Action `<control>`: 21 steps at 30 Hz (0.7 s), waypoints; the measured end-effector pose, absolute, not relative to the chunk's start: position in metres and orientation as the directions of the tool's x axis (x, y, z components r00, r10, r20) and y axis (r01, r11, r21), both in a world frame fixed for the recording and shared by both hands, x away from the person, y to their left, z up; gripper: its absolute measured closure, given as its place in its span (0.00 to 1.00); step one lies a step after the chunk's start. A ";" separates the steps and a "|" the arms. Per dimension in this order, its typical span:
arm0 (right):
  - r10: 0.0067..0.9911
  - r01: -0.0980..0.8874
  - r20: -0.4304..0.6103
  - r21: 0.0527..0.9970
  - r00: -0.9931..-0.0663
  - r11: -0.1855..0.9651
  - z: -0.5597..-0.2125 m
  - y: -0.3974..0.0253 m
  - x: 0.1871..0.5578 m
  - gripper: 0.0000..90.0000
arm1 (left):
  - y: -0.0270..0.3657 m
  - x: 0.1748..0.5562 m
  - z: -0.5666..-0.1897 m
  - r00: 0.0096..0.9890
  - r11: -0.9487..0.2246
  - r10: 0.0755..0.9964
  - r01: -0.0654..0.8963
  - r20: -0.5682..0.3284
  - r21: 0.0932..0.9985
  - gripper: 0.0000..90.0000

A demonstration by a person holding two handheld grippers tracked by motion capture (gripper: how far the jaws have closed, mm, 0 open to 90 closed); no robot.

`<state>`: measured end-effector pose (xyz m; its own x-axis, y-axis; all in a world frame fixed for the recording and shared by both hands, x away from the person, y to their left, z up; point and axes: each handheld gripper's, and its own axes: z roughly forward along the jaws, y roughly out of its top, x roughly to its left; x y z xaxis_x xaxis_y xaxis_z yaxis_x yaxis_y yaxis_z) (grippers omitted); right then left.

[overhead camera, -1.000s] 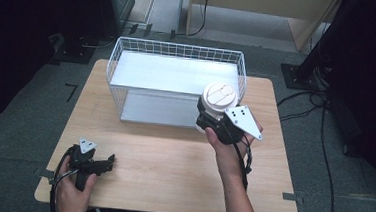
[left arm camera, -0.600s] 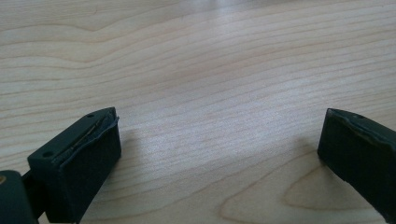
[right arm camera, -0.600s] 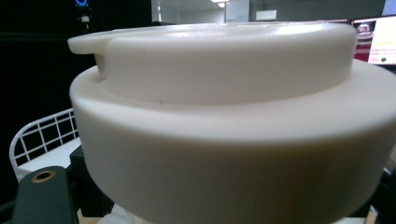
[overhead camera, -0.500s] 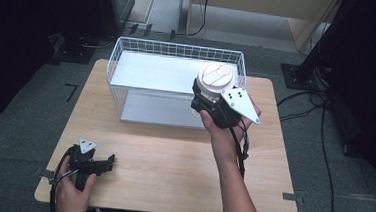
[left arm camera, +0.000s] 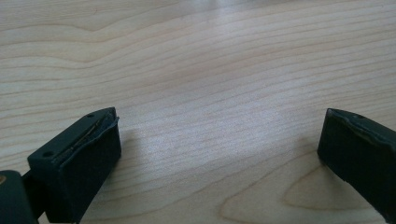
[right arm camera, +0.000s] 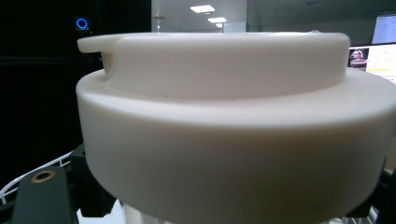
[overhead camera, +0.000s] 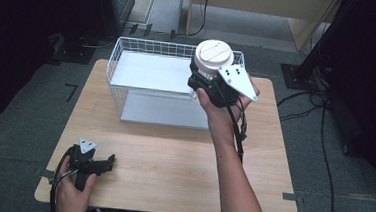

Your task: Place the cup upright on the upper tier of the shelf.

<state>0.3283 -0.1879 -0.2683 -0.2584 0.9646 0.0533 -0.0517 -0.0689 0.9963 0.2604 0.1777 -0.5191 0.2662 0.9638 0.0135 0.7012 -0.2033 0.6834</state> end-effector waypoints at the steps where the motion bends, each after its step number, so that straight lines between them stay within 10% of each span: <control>1: 0.965 -0.052 0.053 0.996 -0.258 -0.069 -0.268 -0.188 0.328 0.17 | 0.178 0.260 -0.519 0.266 -0.203 0.964 0.701 0.014 0.683 0.00; 21: 0.976 0.013 0.065 0.998 -0.208 -0.064 -0.277 -0.175 0.395 0.17 | 0.178 0.260 -0.519 0.267 -0.203 0.964 0.702 0.013 0.682 0.00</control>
<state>0.3954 -0.1746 -0.2772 -0.2084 0.9759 0.0650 0.0126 -0.0637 0.9979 0.2603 0.1776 -0.5190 0.2665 0.9637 0.0130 0.7021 -0.2034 0.6824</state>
